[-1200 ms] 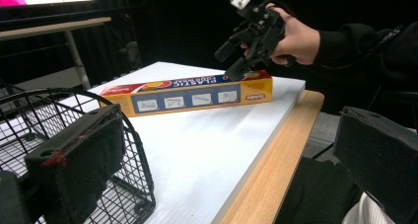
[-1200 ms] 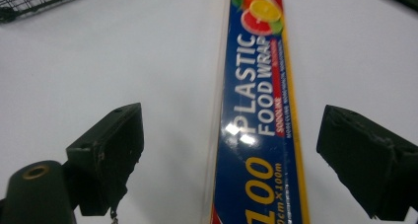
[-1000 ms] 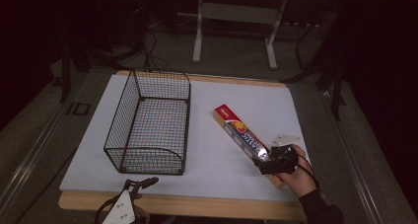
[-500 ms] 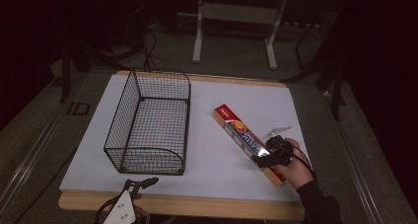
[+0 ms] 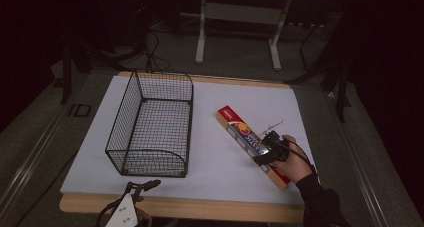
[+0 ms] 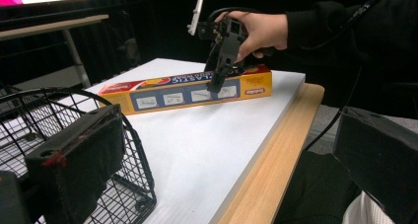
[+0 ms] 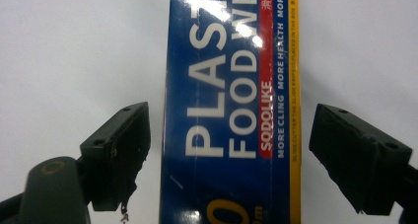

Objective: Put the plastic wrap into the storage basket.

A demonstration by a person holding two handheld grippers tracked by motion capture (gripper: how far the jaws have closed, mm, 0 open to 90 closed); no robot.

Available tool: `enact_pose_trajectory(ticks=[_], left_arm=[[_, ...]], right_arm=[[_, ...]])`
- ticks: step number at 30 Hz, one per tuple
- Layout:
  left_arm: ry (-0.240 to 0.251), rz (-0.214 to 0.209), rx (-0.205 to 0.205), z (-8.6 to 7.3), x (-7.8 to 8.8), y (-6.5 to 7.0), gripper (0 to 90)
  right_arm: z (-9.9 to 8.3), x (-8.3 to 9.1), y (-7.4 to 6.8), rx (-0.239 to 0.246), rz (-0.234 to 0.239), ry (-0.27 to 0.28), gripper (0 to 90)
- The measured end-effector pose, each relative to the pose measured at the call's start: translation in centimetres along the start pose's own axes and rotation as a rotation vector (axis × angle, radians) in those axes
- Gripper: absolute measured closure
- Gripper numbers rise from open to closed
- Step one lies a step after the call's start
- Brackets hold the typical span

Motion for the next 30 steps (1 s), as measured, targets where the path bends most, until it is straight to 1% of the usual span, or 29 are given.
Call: enact_pose_trajectory(ticks=[2,3,4,7,9,10,11,14,15,18,26,30], left_arm=[[0.0,0.0,-0.001,0.0,0.0,0.0,0.1],[0.001,-0.001,-0.001,0.0,0.0,0.0,0.1],[0.0,-0.001,-0.002,0.0,0.0,0.0,0.1],[0.0,-0.001,0.0,0.0,0.0,0.0,0.1],[0.002,-0.001,0.0,0.0,0.0,0.0,0.1],[0.002,-0.002,0.0,0.0,0.0,0.0,0.1],[0.002,-0.002,0.0,0.0,0.0,0.0,0.1],[0.001,-0.002,-0.001,0.0,0.0,0.0,0.1],[0.003,-0.001,-0.001,0.1,0.0,0.0,0.1],[0.011,-0.006,0.0,0.2,0.1,0.1,0.1],[-0.004,-0.002,-0.001,0.0,0.0,0.0,0.1],[0.001,-0.003,0.003,0.0,0.1,0.0,0.1]], right_arm=[[0.1,-0.1,0.0,0.001,-0.001,-0.011,16.0],[0.3,-0.1,-0.1,0.006,0.002,-0.032,16.5],[0.4,-0.1,-0.1,0.007,0.002,-0.042,16.9],[0.8,-0.3,-0.2,0.009,0.008,-0.061,17.0],[1.0,-0.4,-0.2,0.002,0.006,-0.073,17.0],[1.2,-0.5,-0.1,0.005,0.005,-0.075,17.1],[1.3,-0.5,-0.2,0.002,0.006,-0.075,19.4],[1.6,-0.7,-0.2,0.003,0.003,-0.078,19.6],[1.8,-0.8,-0.3,-0.001,0.009,-0.091,19.6],[2.2,-1.0,-0.4,0.0,0.004,-0.098,20.1],[3.3,-1.9,-0.2,-0.009,-0.005,-0.125,23.5],[3.9,-2.3,0.0,-0.013,-0.013,-0.123,23.5]])
Point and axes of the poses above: each handheld gripper's, and its own axes: x roughly backward along the jaws, z roughly out of its top, y roughly to its right, the point moved 9 cm from there along -x, roughly forward along the jaws, and after that the axes turned 3 degrees about -x, right-handed, at the moved point
